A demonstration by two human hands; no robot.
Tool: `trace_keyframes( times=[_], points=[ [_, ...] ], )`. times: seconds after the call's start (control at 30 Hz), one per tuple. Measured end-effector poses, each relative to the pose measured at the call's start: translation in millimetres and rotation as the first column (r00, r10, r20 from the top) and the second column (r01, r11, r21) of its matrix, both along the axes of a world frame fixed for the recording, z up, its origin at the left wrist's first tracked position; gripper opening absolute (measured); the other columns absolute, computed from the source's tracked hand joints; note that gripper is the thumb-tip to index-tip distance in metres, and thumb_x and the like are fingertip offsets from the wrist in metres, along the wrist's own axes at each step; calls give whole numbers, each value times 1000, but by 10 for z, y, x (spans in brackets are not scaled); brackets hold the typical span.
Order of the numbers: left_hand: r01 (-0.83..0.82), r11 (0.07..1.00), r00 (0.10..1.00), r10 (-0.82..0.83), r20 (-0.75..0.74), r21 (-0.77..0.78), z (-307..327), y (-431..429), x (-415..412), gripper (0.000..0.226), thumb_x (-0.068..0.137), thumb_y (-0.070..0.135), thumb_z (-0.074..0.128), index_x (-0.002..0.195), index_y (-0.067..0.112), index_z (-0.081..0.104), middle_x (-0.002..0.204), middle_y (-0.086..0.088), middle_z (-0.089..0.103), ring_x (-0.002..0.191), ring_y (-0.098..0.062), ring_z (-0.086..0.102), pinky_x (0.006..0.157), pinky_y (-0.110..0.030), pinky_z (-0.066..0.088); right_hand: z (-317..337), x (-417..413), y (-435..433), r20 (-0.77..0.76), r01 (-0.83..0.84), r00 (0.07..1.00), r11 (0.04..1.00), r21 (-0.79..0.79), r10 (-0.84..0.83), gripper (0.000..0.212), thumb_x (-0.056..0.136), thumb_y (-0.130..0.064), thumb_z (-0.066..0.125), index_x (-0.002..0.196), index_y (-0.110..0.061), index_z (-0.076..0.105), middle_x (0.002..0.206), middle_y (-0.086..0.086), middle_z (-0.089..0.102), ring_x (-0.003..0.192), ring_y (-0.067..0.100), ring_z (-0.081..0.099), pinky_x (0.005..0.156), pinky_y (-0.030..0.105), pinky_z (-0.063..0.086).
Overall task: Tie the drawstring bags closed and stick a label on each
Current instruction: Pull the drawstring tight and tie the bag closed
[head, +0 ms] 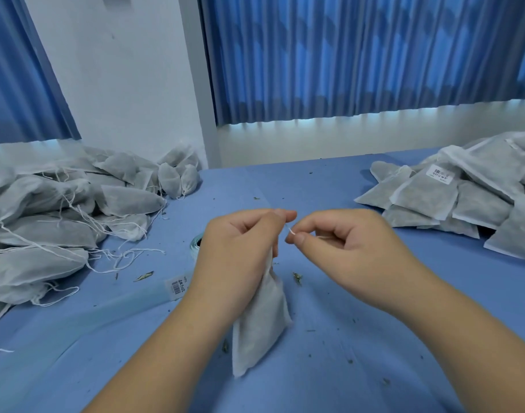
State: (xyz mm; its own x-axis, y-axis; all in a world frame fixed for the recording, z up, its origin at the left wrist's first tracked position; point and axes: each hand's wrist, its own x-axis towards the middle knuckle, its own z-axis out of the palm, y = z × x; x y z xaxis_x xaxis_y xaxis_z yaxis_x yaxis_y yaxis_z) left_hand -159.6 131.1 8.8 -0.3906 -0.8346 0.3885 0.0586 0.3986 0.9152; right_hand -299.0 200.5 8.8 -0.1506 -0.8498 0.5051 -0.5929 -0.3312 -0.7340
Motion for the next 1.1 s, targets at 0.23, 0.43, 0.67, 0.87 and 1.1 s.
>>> trace_keyframes(
  times=[0.23,0.43,0.67,0.87,1.1],
  points=[
    [115,983,956,-70,286,-145,61,16,43,30,89,23,62,66,36,76,51,0,40,49,-9,34,44,-14,30,91,-113,102,-66,23,997,999,-40,-25,13,74,-27,60,73,-28,72,44,-6,27,45,8,27,46,19,28],
    [218,972,904,-167,394,-90,94,-33,130,23,83,44,64,68,30,76,48,10,46,49,-8,42,51,-17,34,110,-182,124,-165,83,981,991,-106,-99,11,77,-22,72,70,-29,71,49,-8,35,49,7,36,49,13,30],
    [541,721,795,-607,16,433,126,-23,146,18,74,22,59,61,13,64,53,-3,45,46,-18,49,58,-30,50,32,-81,14,18,4,1000,1000,-8,-4,10,81,-29,69,72,-24,71,59,17,54,54,26,47,50,30,41],
    [600,538,767,-598,-233,592,77,-88,102,13,70,14,56,57,11,57,55,-2,45,54,-22,53,62,-32,52,-50,-50,-35,-83,62,995,996,67,-56,16,84,-24,63,72,-27,73,73,-2,66,64,6,56,58,17,42],
    [560,517,798,-545,-256,647,4,-156,99,10,66,20,58,60,12,55,50,2,40,43,-15,41,57,-29,46,23,-158,-9,-179,260,953,963,73,-244,13,80,-31,63,92,-35,68,96,-14,62,90,-7,55,77,7,40]
  ],
)
